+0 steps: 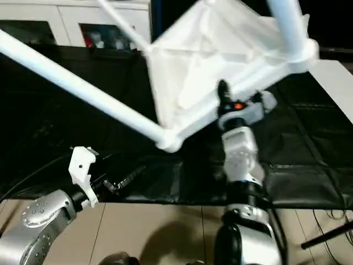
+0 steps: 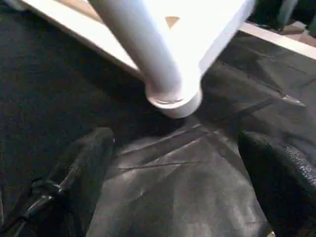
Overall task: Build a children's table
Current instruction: Flip table
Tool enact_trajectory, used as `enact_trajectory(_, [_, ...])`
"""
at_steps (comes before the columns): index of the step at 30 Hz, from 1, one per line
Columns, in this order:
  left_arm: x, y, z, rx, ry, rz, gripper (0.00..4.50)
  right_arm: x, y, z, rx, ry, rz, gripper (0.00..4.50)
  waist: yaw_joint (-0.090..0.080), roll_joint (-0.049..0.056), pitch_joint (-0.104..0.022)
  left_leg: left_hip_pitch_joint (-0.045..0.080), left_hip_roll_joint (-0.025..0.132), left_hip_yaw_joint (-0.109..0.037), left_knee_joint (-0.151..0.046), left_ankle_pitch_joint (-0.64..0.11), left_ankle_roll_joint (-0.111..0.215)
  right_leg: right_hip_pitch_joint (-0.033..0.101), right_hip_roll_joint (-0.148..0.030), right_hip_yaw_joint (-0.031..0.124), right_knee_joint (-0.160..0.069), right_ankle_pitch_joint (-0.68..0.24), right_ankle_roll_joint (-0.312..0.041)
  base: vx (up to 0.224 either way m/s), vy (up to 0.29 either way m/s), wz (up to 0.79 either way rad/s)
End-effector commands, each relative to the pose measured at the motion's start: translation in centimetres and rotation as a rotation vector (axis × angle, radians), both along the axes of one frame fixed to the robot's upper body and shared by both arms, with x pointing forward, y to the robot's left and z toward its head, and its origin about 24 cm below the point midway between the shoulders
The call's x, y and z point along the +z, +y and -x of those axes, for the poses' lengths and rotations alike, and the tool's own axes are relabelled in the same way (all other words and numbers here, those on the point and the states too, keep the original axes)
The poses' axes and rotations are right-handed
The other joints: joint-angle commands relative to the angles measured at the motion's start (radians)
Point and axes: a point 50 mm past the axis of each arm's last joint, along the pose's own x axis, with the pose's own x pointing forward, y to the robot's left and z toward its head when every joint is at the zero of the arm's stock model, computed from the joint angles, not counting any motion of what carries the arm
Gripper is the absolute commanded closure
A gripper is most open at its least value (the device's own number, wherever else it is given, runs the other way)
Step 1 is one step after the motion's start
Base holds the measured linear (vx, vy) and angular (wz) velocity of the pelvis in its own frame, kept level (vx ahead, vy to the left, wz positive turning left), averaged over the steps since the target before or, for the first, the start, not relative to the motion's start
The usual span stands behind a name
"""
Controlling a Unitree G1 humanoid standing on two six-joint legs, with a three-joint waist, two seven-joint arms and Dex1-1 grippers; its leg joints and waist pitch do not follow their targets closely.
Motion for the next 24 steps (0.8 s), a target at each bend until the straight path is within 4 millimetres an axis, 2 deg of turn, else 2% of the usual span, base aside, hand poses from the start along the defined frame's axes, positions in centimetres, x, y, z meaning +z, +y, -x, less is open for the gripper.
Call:
enact_trajectory(1, [0.2,0.0,-0.2,-0.017,-0.019,-0.026,0.00,4.4,-1.1,0.3,-0.073,-0.185,0.128,2.59,-0.007,-0.001,-0.076,0.022,0.086,-0.042,-0.068,-0.003,0.044,0.059,-0.110,0.078,-0.057,0.008,-0.142,0.000,0.000,0.00])
enact_trajectory(6, [1.2,0.5,-0.7,-0.029,-0.075,-0.105,0.00,4.3,-1.3,1.1,-0.078,-0.147,0.324,2.59,-0.014,-0.001,-0.069,0.025,0.084,-0.043,-0.073,-0.054,0.027,0.058,-0.106,0.077,-0.073,-0.104,-0.116,0.000,0.000,0.00])
enact_trajectory(9, [2.7,0.5,-0.6,-0.084,-0.116,-0.168,0.00,4.7,-1.1,1.9,-0.062,-0.144,0.446,2.59,-0.022,-0.001,-0.070,0.026,0.085,-0.045,-0.074,-0.043,0.023,0.058,-0.104,0.077,-0.065,-0.086,-0.108,0.000,0.000,0.00])
enact_trajectory(10, [3.2,0.5,-0.6,-0.095,-0.126,-0.173,0.00,4.8,-1.1,2.1,-0.066,-0.140,0.468,2.59,-0.025,-0.013,-0.069,0.026,0.085,-0.043,-0.074,-0.043,0.027,0.058,-0.104,0.077,-0.068,-0.085,-0.110,0.000,0.000,0.00])
enact_trajectory(11, [3.7,0.4,-0.7,-0.111,-0.140,-0.178,0.00,4.9,-1.2,2.4,-0.081,-0.131,0.501,2.59,-0.023,-0.006,-0.069,0.026,0.084,-0.044,-0.073,-0.040,0.026,0.059,-0.107,0.078,-0.066,-0.089,-0.117,0.000,0.000,0.00])
enact_trajectory(12, [4.0,0.3,-0.7,-0.122,-0.145,-0.181,0.00,4.9,-1.2,2.4,-0.089,-0.123,0.519,2.59,-0.026,-0.004,-0.067,0.025,0.083,-0.042,-0.073,-0.049,0.024,0.057,-0.106,0.078,-0.069,-0.103,-0.121,0.000,0.000,0.00])
enact_trajectory(14, [4.7,0.1,-0.6,-0.158,-0.154,-0.199,0.00,4.9,-1.2,2.5,-0.112,-0.100,0.563,2.59,-0.028,-0.007,-0.066,0.026,0.082,-0.042,-0.073,-0.054,0.018,0.058,-0.106,0.079,-0.070,-0.114,-0.117,0.000,0.000,0.00])
enact_trajectory(17, [5.8,-0.4,-0.4,-0.218,-0.158,-0.228,0.00,4.9,-0.8,2.5,-0.130,-0.068,0.608,2.59,-0.028,-0.003,-0.065,0.029,0.081,-0.042,-0.074,-0.073,0.009,0.056,-0.104,0.080,-0.072,-0.144,-0.112,0.000,0.000,0.00])
enact_trajectory(19, [6.2,-0.6,-0.5,-0.221,-0.171,-0.232,0.00,4.9,-0.7,2.5,-0.131,-0.061,0.624,2.59,-0.027,-0.001,-0.063,0.034,0.081,-0.041,-0.074,-0.097,0.001,0.049,-0.101,0.080,-0.078,-0.172,-0.106,0.000,0.000,0.00])
enact_trajectory(24, [8.1,-0.8,-1.3,-0.194,-0.259,-0.251,0.00,4.8,0.6,2.3,-0.122,-0.032,0.722,2.60,-0.028,-0.003,-0.062,0.031,0.081,-0.045,-0.078,-0.129,-0.029,0.053,-0.102,0.081,-0.080,-0.201,-0.089,0.000,0.000,0.00])
